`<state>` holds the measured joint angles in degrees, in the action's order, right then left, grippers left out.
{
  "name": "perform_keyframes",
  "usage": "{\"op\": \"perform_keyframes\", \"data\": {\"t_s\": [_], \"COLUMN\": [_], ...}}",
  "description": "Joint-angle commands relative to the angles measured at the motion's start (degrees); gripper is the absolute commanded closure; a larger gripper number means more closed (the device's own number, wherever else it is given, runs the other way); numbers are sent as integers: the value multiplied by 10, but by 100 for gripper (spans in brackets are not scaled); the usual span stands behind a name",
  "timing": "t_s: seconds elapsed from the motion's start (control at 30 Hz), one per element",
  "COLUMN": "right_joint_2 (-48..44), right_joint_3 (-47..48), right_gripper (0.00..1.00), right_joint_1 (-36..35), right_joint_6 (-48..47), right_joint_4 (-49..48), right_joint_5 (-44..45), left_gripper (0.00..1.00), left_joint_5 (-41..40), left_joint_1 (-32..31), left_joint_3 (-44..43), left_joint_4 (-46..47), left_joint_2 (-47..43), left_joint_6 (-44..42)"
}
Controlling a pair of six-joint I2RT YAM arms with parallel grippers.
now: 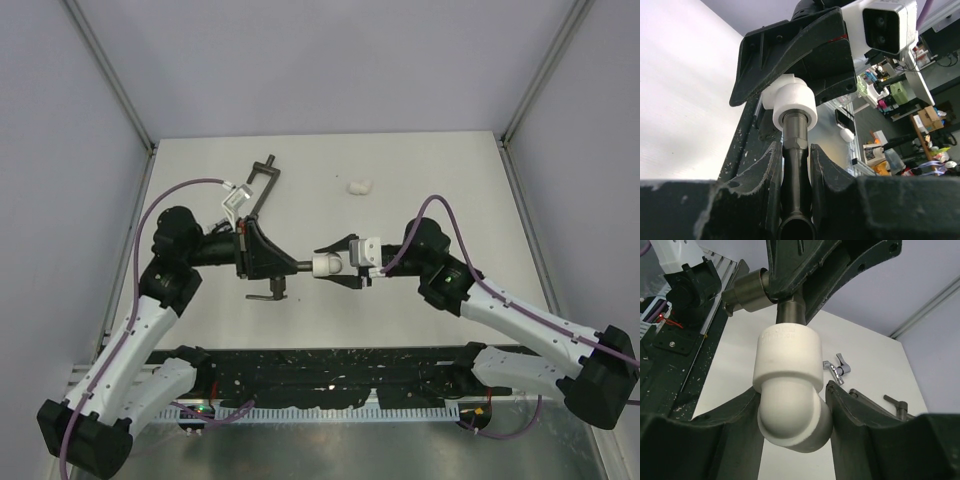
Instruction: Install the water faucets
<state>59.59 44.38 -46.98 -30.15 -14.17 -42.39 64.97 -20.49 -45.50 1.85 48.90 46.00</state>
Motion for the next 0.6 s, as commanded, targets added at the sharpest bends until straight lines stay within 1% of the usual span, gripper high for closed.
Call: {"op": "perform_keyframes", "data": {"t_s": [0.0, 0.03, 0.07, 0.13, 0.17, 0.2, 0.3, 0.33, 0.37, 0.4, 0.43, 0.47, 0.5, 0.57], "right_joint_2": [3, 5, 8, 11, 14, 17, 35, 43, 47, 56, 59, 66, 68, 79], "right_joint_3": [25, 25, 26, 24, 24, 25, 31, 38, 41, 47, 50, 52, 50, 45], "right_gripper": [60, 63, 82, 95, 95, 95, 95, 95, 95, 95, 95, 95, 95, 95], "right_joint_1": [-5, -5, -5, -5, -5, -6, -5, -5, -5, -6, -4, -5, -5, -5], "right_joint_6": [70, 88, 110, 142, 157, 192, 278, 335, 362, 424, 452, 518, 546, 662], "right_joint_4": [-57, -65, -71, -88, -95, -104, -122, -125, -125, -125, -121, -118, -119, -135], "right_joint_5": [-35, -37, -40, -39, -32, -31, -15, -3, 20, 34, 68, 80, 98, 102], "left_gripper": [100, 100, 100, 100, 100, 100, 100, 100, 100, 100, 100, 100, 100, 100], "left_joint_5": [-7, -7, -9, -14, -20, -27, -66, -84, -103, -123, -142, -155, -170, -189], "left_joint_1": [0, 1, 1, 1, 1, 0, 1, 1, -1, 0, -2, -6, -13, -28], "left_joint_3": [-37, -37, -38, -43, -46, -50, -53, -48, -39, -30, -17, -5, 10, 37], "left_joint_4": [14, 14, 11, 2, -6, -15, -47, -50, -50, -50, -44, -41, -40, -40], "left_joint_2": [2, 5, 6, 4, 1, -2, -30, -49, -69, -85, -107, -125, -147, -185], "left_joint_6": [-35, -39, -46, -70, -90, -113, -207, -258, -297, -343, -390, -435, -493, -583]}}
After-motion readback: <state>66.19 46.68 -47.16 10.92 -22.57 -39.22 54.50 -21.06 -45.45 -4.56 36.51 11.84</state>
